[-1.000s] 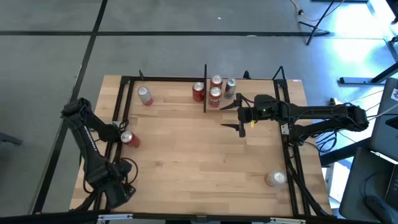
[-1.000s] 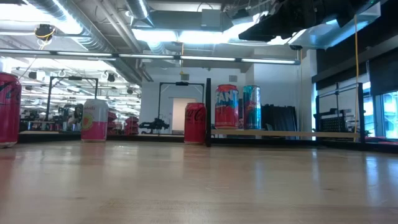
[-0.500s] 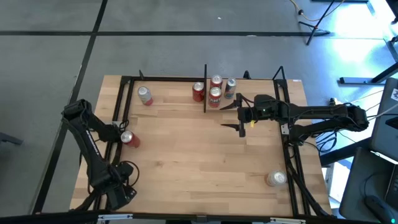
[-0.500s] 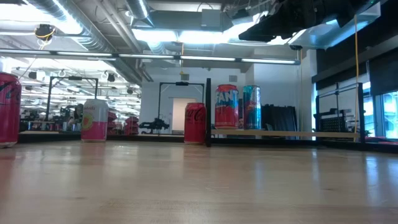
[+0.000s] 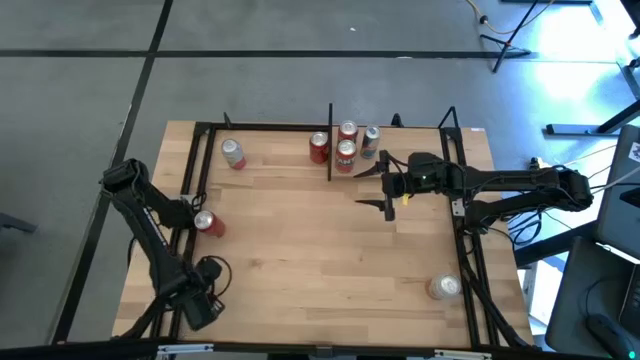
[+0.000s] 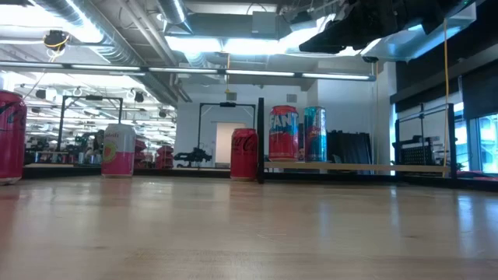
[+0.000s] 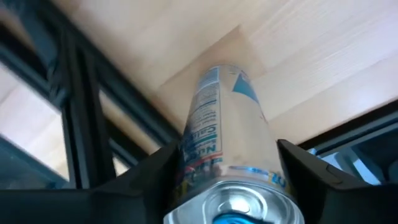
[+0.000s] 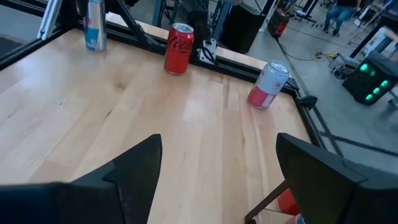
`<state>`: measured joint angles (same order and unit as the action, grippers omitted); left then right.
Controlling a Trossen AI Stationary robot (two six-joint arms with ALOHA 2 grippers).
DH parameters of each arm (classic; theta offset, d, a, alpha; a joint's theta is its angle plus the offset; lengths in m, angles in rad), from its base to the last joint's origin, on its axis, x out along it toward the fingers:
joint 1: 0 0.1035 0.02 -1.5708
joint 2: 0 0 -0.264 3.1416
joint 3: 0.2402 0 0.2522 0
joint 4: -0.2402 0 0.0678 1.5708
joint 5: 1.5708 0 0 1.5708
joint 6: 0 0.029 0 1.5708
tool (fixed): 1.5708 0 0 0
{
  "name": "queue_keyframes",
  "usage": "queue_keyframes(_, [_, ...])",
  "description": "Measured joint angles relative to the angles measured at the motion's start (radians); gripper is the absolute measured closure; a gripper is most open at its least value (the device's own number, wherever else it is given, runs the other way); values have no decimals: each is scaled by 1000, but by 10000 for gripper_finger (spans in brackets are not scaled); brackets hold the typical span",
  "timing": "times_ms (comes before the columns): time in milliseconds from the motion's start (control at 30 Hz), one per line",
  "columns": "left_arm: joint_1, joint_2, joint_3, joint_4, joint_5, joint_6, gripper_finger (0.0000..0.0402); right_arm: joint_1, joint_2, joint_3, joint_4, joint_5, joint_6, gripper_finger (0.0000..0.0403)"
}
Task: Place canned beverage on shelf
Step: Put the blue soda can on the shelf aligned with the other blue soda can
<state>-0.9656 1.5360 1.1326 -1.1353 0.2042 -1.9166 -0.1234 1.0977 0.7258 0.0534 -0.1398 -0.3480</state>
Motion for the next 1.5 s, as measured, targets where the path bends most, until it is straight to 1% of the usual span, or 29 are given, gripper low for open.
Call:
queue_keyframes(67, [45, 0, 6, -4, -5, 79, 206, 0, 0, 0, -11, -1, 24, 102])
queue_keyframes(133, [99, 1, 22, -16, -31, 163, 209, 15, 0, 0, -20, 6, 26, 102])
queue_keyframes(267, [221, 1, 71, -33, -98, 351, 208, 88, 0, 0, -43, 125, 27, 102])
queue_keyframes(333, [281, 1, 101, -34, -133, 445, 201, 128, 0, 0, -63, 182, 26, 102])
queue_keyframes(433, [361, 1, 149, -28, -205, 589, 198, 176, 0, 0, -94, 232, 27, 102])
queue_keyframes(533, [428, 1, 195, -28, -248, 716, 201, 200, 0, 0, -123, 234, 53, 102])
queue_keyframes(667, [521, 2, 244, -30, -240, 852, 203, 209, 0, -37, -135, 172, 91, 102])
queue_keyframes(800, [618, 42, 311, -46, -237, 1009, 203, 209, 0, -99, -137, 166, 166, 102])
queue_keyframes(933, [696, 125, 411, -87, -243, 1162, 203, 209, 0, -187, -81, 167, 225, 102])
queue_keyframes(1067, [755, 258, 551, -164, -241, 1307, 203, 209, 0, -261, -11, 175, 268, 102])
queue_keyframes(1200, [798, 409, 728, -225, -229, 1421, 203, 209, 0, -270, -1, 176, 295, 102])
queue_keyframes(1333, [823, 549, 874, -280, -221, 1517, 202, 209, 0, -270, -2, 175, 295, 102])
queue_keyframes(1433, [839, 610, 941, -295, -189, 1557, 201, 209, 1, -270, -2, 178, 296, 102])
queue_keyframes(1500, [848, 631, 957, -292, -177, 1571, 201, 209, 14, -270, 1, 184, 319, 102])
